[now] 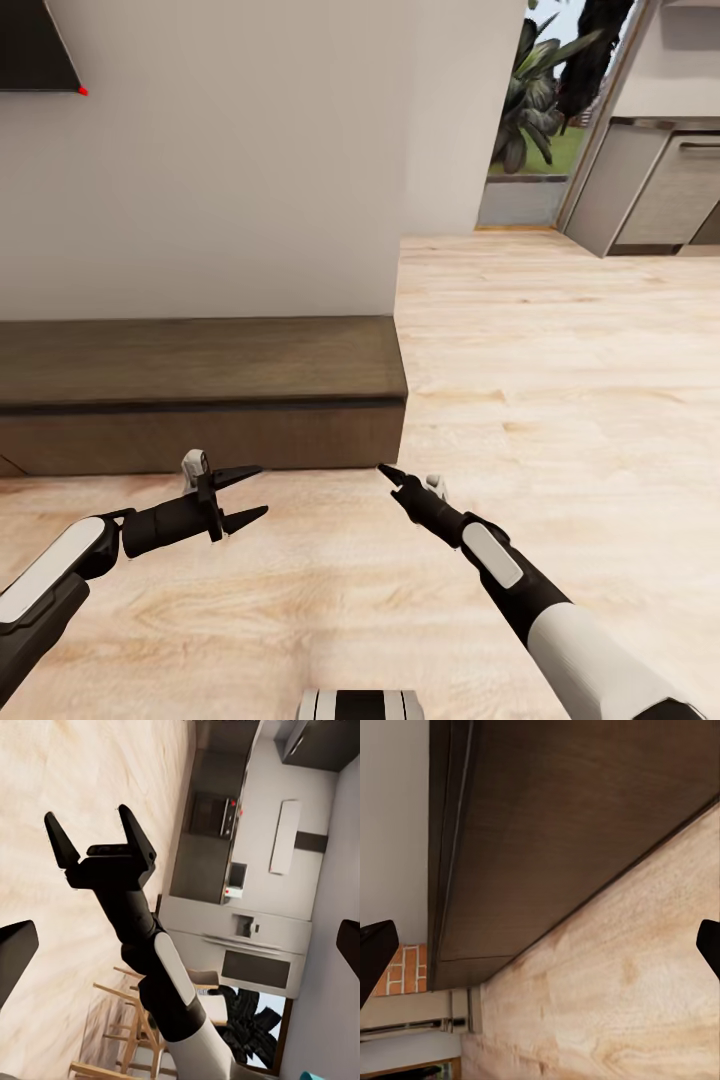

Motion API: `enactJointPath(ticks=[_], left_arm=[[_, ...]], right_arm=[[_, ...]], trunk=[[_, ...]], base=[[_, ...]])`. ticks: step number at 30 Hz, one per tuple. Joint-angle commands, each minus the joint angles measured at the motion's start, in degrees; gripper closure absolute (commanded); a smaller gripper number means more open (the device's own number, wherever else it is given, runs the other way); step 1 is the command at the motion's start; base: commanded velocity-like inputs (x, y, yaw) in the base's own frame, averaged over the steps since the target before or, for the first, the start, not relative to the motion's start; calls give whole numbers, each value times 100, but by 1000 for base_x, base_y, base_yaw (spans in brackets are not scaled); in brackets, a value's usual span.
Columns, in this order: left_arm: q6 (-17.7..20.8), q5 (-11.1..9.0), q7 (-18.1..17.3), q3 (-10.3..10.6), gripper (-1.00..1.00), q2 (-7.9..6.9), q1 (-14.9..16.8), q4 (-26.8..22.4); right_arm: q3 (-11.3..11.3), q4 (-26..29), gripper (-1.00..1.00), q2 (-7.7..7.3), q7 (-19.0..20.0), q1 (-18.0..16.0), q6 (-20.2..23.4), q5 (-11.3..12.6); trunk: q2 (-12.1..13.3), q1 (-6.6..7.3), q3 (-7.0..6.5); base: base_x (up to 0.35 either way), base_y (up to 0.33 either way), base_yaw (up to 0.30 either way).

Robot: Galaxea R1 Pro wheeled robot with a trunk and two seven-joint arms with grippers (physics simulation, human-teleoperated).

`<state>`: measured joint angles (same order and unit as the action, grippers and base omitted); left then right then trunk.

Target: Place each of the two pumpkins and all three candles from the living room inside a cabinet in the living room (use any cabinet), then make sure every cabinet is closed, and position the cauldron so it is next to a table in the living room.

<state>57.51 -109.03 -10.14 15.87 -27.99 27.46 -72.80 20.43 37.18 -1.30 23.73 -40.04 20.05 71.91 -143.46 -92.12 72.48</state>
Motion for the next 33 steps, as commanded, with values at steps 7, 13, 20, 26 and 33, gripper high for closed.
enactJointPath(ticks=[7, 13, 20, 26, 33], left_arm=[[-1, 40, -58, 12, -100, -5, 5, 3], [0, 40, -57, 12, -100, -5, 5, 3], [-2, 40, -58, 12, -100, -5, 5, 3], [-2, 40, -58, 12, -100, -5, 5, 3], [-2, 40, -58, 12, -100, -5, 5, 3]], right_arm=[[28, -9, -100, -10, 230, -4, 24, 51], [31, -9, -100, -10, 290, -4, 26, 53], [31, -17, -100, -10, 290, -4, 26, 52], [30, -18, -100, -10, 297, -4, 26, 53], [31, -18, -100, -10, 298, -4, 26, 53]], trunk=[[-2, -1, 4], [-2, -1, 4], [-2, -1, 4], [-2, -1, 4], [-2, -1, 4]], base=[[221, -1, 0], [312, 0, 0], [168, 0, 0], [161, 0, 0], [58, 0, 0]])
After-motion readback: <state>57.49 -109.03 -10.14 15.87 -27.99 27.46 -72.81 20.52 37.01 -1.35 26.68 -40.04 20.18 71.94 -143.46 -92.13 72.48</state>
